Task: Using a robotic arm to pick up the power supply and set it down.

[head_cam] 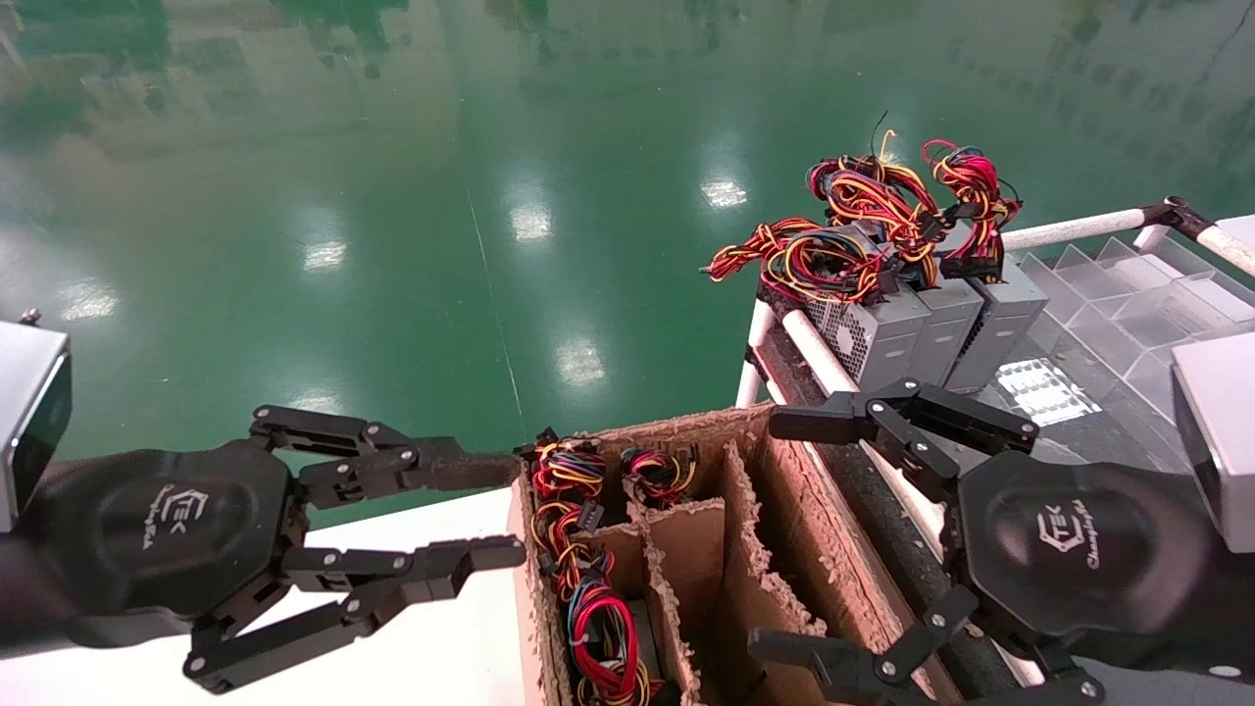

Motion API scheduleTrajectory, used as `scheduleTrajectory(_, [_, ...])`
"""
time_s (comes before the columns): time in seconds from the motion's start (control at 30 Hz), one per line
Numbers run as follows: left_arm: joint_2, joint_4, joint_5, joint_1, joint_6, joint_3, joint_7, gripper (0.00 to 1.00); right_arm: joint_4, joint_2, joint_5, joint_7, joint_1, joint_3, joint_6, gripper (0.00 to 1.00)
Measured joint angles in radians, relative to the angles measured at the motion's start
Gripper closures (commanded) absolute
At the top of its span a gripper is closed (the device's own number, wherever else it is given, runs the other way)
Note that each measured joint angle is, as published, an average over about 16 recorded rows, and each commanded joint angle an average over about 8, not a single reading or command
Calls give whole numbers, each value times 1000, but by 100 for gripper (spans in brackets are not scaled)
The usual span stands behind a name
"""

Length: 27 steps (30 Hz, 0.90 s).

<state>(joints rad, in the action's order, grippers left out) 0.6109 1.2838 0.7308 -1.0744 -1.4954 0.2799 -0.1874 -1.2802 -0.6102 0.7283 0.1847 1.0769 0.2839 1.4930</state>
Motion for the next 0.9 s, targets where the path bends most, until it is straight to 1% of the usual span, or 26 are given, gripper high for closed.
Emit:
scheduleTrajectory(0.37, [0,0,-1,0,0,0,0,100,0,0,0,0,0,0,0,0])
scheduleTrajectory(0.63, [0,0,-1,0,0,0,0,0,0,0,0,0,0,0,0,0])
scheduleTrajectory(0.9, [0,0,-1,0,0,0,0,0,5,-1,3,3,1,1,-3,0])
